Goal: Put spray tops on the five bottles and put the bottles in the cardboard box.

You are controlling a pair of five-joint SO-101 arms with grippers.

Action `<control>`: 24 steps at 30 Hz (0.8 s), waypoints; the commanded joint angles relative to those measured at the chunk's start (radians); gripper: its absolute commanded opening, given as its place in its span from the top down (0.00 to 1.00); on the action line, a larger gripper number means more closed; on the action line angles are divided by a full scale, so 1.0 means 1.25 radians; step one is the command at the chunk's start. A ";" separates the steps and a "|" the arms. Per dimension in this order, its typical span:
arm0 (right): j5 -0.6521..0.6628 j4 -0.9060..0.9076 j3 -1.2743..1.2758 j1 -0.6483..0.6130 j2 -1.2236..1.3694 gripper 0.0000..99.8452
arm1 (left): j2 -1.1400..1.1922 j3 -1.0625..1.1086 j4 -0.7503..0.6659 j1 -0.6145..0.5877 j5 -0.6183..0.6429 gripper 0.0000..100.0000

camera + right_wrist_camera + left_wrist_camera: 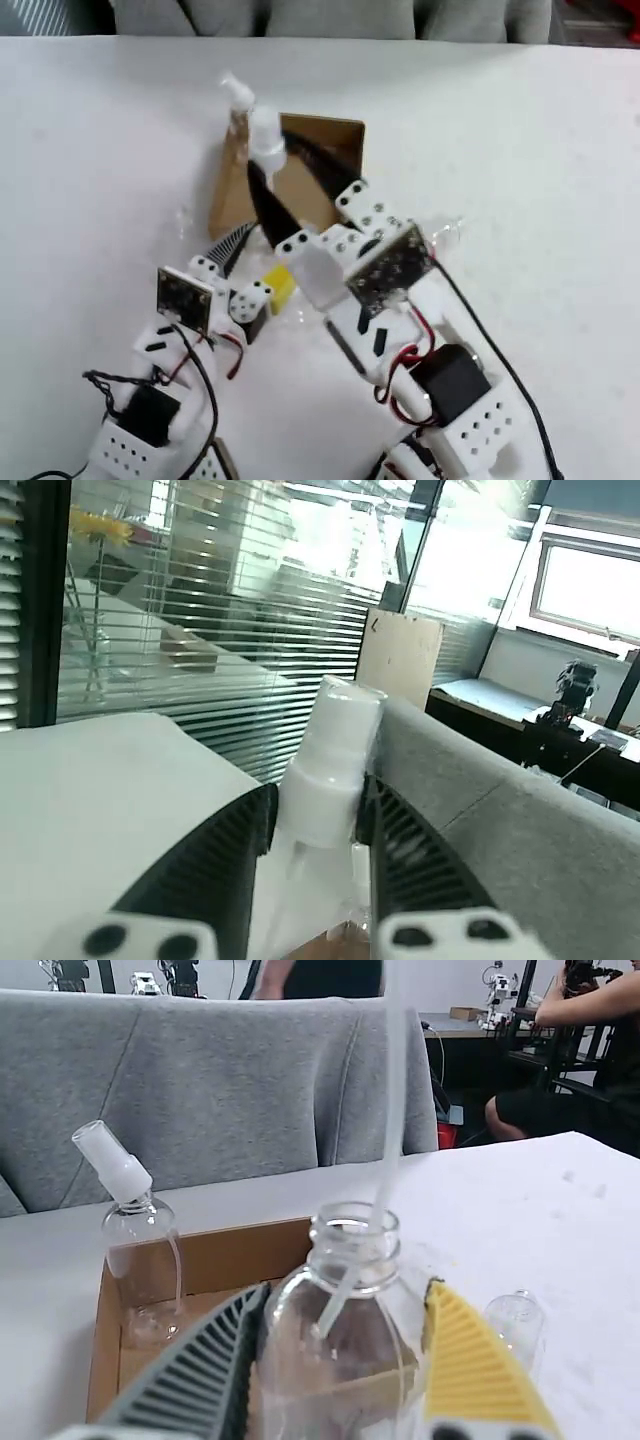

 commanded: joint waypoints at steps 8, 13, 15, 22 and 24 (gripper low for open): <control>0.004 0.003 0.028 -0.010 -0.009 0.98 | -0.013 -0.009 -0.029 0.008 0.004 0.98; 0.004 0.012 0.083 -0.010 -0.010 0.95 | -0.013 -0.009 -0.029 0.006 0.004 0.98; 0.000 0.025 0.102 -0.013 -0.010 0.88 | -0.013 -0.009 -0.029 0.003 0.004 0.98; -0.119 0.128 0.065 -0.012 -0.010 0.75 | -0.013 -0.009 -0.029 0.002 0.004 0.98; -0.120 0.157 0.042 -0.012 -0.019 0.75 | -0.013 -0.009 -0.029 0.003 0.004 0.98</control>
